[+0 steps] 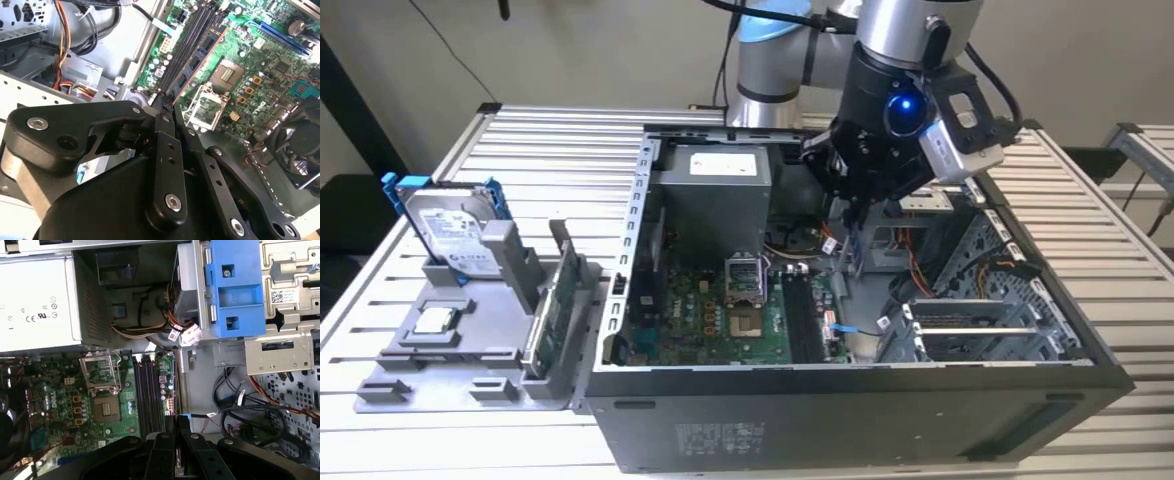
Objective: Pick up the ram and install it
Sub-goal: 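Insert the ram into the slot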
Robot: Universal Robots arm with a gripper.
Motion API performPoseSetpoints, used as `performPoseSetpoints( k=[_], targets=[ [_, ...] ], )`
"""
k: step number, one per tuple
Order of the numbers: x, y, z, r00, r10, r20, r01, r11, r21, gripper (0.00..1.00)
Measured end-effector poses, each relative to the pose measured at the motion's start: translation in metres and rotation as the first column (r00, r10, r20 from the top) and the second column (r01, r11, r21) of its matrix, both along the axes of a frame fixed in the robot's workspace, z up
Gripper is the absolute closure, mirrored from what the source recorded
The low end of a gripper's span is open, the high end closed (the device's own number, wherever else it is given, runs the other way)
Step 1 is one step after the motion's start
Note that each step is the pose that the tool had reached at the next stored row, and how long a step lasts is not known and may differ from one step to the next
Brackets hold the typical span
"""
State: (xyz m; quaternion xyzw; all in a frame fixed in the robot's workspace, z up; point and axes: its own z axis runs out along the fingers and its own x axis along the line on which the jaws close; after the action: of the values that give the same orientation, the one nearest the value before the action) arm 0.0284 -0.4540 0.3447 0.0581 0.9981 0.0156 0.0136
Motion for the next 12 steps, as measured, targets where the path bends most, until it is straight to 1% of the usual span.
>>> performPoseSetpoints(
  k=[6,12],
  targets=[
    [0.0000,-0.0019,-0.0083,0.9997,0.024,-0.0010,-0.024,0.9997,0.0000,0.86],
    [-0.0002,-0.0065,-0.0154,0.9994,0.036,-0.0023,-0.036,0.9994,0.0002,0.86]
  ],
)
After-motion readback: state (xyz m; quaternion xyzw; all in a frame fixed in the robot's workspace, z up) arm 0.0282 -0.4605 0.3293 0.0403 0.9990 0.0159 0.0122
